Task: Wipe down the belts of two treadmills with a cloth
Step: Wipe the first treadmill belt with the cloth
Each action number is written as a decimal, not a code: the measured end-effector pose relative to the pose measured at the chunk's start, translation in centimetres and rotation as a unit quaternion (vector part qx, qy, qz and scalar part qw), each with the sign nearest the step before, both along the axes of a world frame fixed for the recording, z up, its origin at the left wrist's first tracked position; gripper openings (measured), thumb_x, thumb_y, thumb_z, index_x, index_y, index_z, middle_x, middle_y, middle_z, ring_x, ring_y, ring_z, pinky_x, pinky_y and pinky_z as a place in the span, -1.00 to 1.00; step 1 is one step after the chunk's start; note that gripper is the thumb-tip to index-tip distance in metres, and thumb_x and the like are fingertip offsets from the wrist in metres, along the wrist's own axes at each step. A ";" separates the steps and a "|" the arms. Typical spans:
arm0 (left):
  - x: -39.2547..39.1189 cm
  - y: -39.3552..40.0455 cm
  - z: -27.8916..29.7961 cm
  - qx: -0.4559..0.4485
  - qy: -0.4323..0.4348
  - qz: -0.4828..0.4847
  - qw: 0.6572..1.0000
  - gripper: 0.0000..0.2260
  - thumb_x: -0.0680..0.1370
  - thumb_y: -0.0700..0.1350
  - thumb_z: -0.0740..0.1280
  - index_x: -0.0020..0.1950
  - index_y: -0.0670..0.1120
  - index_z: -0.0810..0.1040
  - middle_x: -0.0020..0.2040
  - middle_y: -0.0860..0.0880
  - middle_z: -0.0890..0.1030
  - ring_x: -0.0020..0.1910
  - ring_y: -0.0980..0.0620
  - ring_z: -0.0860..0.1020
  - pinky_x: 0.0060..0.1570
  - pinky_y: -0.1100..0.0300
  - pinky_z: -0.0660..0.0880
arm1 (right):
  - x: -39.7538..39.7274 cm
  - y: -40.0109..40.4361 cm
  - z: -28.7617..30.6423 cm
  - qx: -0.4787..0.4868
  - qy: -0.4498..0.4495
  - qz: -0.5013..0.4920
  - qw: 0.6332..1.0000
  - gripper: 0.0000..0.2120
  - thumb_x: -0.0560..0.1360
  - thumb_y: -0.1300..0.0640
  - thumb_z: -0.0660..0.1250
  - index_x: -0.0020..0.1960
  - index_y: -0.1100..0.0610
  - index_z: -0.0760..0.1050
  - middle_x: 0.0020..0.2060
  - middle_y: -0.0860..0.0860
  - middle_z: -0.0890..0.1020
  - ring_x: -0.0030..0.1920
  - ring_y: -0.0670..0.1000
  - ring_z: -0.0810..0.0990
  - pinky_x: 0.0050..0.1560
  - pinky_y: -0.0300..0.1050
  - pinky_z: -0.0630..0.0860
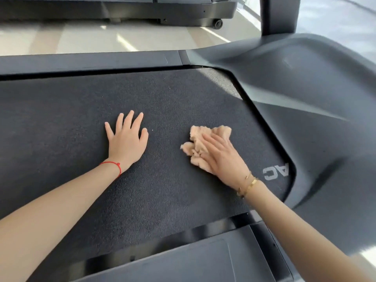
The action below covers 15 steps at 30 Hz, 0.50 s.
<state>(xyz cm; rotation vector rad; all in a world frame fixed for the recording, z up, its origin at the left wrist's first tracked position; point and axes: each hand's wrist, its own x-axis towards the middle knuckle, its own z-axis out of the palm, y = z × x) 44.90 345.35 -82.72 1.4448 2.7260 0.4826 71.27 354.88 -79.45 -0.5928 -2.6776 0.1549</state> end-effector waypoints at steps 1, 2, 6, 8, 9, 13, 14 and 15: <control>0.1 -0.5 0.0 -0.003 -0.001 -0.004 1.000 -0.53 0.68 0.05 0.07 0.60 0.05 0.18 0.61 -0.04 0.16 0.60 -0.10 0.04 0.49 -0.33 -0.10 | -0.1 -0.1 0.0 0.015 0.007 -0.022 1.000 -0.48 0.66 -0.11 0.01 0.25 0.26 0.52 0.15 0.21 0.60 0.17 0.24 0.52 0.32 0.04 0.21; 0.2 -1.1 0.0 -0.006 0.000 -0.009 1.000 -0.53 0.68 0.05 0.06 0.61 0.05 0.16 0.61 -0.03 0.15 0.60 -0.09 0.03 0.49 -0.31 -0.11 | -0.3 -0.8 -0.2 0.024 0.006 -0.031 0.999 -0.49 0.66 -0.11 0.02 0.27 0.24 0.51 0.17 0.19 0.60 0.18 0.23 0.51 0.32 0.06 0.21; 0.7 -2.7 -0.3 0.000 0.014 -0.021 1.000 -0.53 0.68 0.03 0.08 0.60 0.04 0.18 0.61 -0.04 0.17 0.60 -0.09 0.05 0.49 -0.31 -0.09 | -1.2 -7.8 -2.2 -0.025 -0.031 0.056 0.998 -0.59 0.60 0.00 0.14 0.35 0.18 0.47 0.34 0.12 0.51 0.38 0.20 0.41 0.41 0.25 0.25; 0.9 -3.1 -0.4 0.009 0.018 -0.025 0.999 -0.53 0.67 0.01 0.11 0.59 0.02 0.22 0.60 -0.06 0.21 0.59 -0.11 0.09 0.48 -0.32 -0.07 | -1.5 -11.1 -2.8 -0.037 -0.041 0.091 0.994 -0.56 0.60 -0.03 0.14 0.42 0.13 0.41 0.39 0.05 0.47 0.43 0.14 0.36 0.47 0.21 0.16; 0.9 -3.1 -0.4 0.011 0.020 -0.025 0.999 -0.54 0.67 0.01 0.12 0.59 0.01 0.23 0.59 -0.07 0.22 0.59 -0.11 0.10 0.48 -0.32 -0.07 | -1.5 -12.1 -3.0 -0.030 -0.040 0.094 0.994 -0.55 0.61 -0.05 0.13 0.44 0.10 0.39 0.41 0.02 0.45 0.44 0.12 0.35 0.49 0.17 0.13; 1.0 -3.3 -0.3 0.001 0.017 -0.025 1.000 -0.53 0.67 0.03 0.08 0.60 0.02 0.20 0.60 -0.05 0.19 0.59 -0.09 0.07 0.49 -0.30 -0.08 | -0.3 -11.2 -2.8 -0.029 -0.030 0.041 0.998 -0.52 0.63 -0.12 0.09 0.41 0.12 0.43 0.38 0.05 0.48 0.40 0.15 0.40 0.42 0.19 0.28; 1.1 -3.4 -0.3 -0.004 0.016 -0.023 1.000 -0.53 0.68 0.04 0.06 0.60 0.03 0.18 0.61 -0.04 0.17 0.60 -0.08 0.05 0.50 -0.29 -0.10 | 0.5 -10.0 -2.7 -0.018 -0.033 0.021 0.999 -0.51 0.63 -0.13 0.07 0.38 0.14 0.46 0.35 0.08 0.50 0.38 0.17 0.43 0.40 0.21 0.32; 1.1 -3.5 -0.3 -0.006 0.015 -0.022 1.000 -0.52 0.68 0.05 0.04 0.61 0.03 0.17 0.61 -0.04 0.15 0.60 -0.07 0.04 0.50 -0.28 -0.11 | 1.5 -8.4 -2.6 -0.001 -0.043 -0.002 0.999 -0.51 0.63 -0.14 0.07 0.34 0.16 0.49 0.32 0.10 0.52 0.36 0.19 0.45 0.38 0.22 0.34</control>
